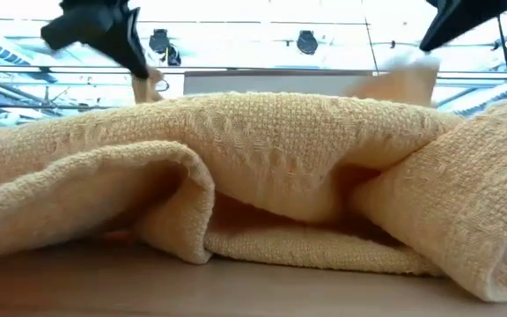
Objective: Fold towel
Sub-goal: Fold the yellow towel
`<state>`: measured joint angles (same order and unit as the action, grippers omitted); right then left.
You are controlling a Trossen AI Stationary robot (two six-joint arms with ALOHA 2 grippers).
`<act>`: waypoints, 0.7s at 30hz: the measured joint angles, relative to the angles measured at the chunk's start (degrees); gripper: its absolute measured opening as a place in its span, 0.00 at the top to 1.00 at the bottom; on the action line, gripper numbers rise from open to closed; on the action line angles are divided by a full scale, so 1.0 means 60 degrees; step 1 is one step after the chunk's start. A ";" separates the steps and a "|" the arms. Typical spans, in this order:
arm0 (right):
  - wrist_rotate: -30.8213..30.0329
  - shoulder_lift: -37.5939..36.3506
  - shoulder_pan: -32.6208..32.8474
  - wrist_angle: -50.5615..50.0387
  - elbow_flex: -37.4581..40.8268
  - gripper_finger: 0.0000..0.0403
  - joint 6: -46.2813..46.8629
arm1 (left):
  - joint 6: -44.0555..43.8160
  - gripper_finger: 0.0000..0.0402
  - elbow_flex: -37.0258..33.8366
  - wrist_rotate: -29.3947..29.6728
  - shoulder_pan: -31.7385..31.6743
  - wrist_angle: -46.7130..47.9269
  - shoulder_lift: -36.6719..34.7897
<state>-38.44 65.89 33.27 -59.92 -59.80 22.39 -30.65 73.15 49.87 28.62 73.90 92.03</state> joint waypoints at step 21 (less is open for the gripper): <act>0.4181 0.0640 0.0880 0.4788 0.0771 0.65 -0.0536 | 0.2338 0.70 -0.0497 -0.2613 0.1726 -0.6305 -0.0004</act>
<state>-13.35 69.73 38.55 -31.20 -55.18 19.18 -16.63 70.17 34.20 38.98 36.07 92.01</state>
